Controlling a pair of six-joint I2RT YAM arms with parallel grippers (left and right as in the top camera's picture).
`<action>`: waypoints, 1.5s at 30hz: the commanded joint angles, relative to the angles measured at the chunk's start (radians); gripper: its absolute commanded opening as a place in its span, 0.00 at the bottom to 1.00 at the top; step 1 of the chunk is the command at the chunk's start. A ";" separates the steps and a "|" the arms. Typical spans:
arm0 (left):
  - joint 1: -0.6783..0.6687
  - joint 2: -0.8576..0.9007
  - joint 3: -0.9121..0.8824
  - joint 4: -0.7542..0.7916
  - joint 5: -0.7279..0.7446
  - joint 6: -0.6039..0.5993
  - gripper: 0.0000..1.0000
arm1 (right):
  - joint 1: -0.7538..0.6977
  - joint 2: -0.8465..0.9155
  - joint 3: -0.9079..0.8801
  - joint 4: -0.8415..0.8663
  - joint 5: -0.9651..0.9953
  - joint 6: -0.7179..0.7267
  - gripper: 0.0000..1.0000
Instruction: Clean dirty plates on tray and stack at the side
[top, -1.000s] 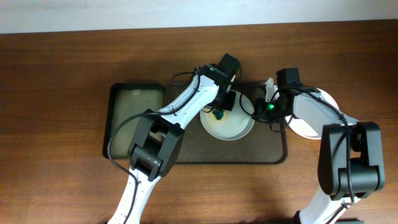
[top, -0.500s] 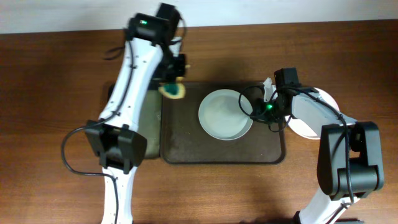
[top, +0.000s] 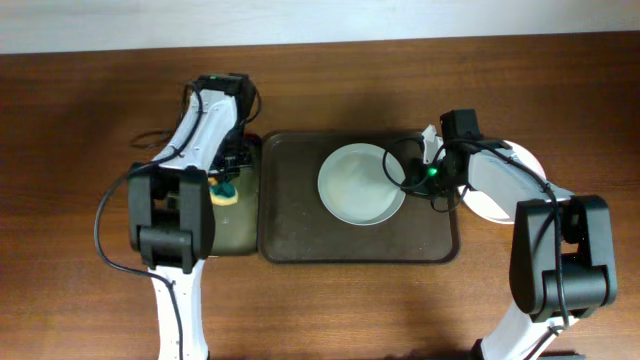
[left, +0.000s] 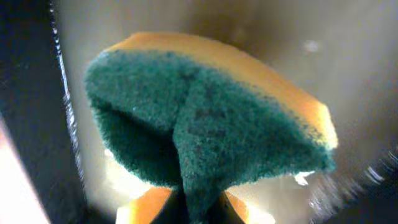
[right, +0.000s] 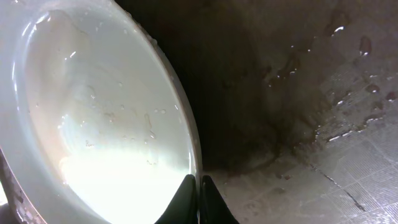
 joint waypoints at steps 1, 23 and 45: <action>0.062 -0.013 -0.080 0.053 -0.022 -0.019 0.04 | 0.014 -0.001 0.012 0.003 -0.034 -0.014 0.04; 0.159 -0.615 -0.023 0.130 0.126 0.144 0.99 | 0.026 -0.001 0.011 -0.029 -0.030 -0.014 0.17; 0.159 -0.615 -0.023 0.130 0.125 0.144 0.99 | 0.071 -0.001 -0.061 0.001 0.079 0.052 0.04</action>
